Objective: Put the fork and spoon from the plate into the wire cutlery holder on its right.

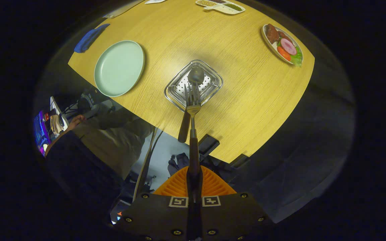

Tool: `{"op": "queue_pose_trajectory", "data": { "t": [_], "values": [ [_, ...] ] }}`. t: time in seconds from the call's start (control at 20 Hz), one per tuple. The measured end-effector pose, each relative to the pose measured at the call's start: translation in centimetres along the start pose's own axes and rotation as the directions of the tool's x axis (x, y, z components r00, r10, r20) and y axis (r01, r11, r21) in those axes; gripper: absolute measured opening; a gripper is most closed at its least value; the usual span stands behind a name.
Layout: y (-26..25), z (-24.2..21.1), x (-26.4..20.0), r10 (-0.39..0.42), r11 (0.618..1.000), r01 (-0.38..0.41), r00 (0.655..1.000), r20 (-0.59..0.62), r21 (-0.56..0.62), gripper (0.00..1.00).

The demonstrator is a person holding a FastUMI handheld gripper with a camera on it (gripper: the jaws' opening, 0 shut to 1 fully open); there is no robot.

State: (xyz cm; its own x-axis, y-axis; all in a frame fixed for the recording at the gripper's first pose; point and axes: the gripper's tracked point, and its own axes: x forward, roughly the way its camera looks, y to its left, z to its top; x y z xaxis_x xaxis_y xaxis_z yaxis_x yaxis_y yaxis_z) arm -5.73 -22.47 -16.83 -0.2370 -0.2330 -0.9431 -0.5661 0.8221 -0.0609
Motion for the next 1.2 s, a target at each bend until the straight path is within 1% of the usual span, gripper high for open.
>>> {"op": "queue_pose_trajectory", "data": {
  "t": [0.3, 0.45, 0.5, 0.6, 0.65, 0.7, 0.75, 0.8, 0.85, 0.9, 1.0, 1.1, 1.2],
  "values": [
    [-1.3, 3.9, 1.1, -0.015, 0.999, 0.011, 0.996, -0.092, -0.038, 0.01],
    [-1.5, 4.9, 2.0, -0.002, 1.000, -0.002, 0.992, -0.123, -0.029, 0.01],
    [-1.5, 5.3, 2.0, 0.003, 1.000, -0.006, 0.992, -0.129, -0.025, 0.05],
    [-1.8, 6.4, 2.0, 0.008, 1.000, -0.011, 0.992, -0.129, -0.019, 0.05],
    [-1.8, 6.5, 1.8, 0.012, 1.000, -0.014, 0.992, -0.125, -0.012, 0.09],
    [-1.8, 6.7, 1.5, 0.020, 1.000, -0.022, 0.993, -0.120, -0.008, 0.09],
    [-2.1, 6.7, 1.5, 0.011, 1.000, -0.013, 0.994, -0.111, -0.011, 0.09],
    [-2.1, 6.8, 1.0, 0.017, 1.000, -0.017, 0.995, -0.098, -0.002, 0.19],
    [-2.1, 6.7, 0.8, 0.021, 1.000, -0.021, 0.997, -0.076, 0.003, 0.21],
    [-2.1, 6.8, 0.2, 0.028, 1.000, -0.027, 0.998, -0.053, 0.014, 0.36],
    [-2.5, 6.1, -0.9, 0.020, 0.999, -0.021, 1.000, 0.012, 0.040, 0.54],
    [-2.6, 6.1, -2.0, 0.005, 0.997, -0.015, 0.993, 0.117, 0.082, 0.54],
    [-1.8, 6.4, -3.7, -0.014, 0.991, -0.022, 0.966, 0.257, 0.134, 0.54]
  ]
}}
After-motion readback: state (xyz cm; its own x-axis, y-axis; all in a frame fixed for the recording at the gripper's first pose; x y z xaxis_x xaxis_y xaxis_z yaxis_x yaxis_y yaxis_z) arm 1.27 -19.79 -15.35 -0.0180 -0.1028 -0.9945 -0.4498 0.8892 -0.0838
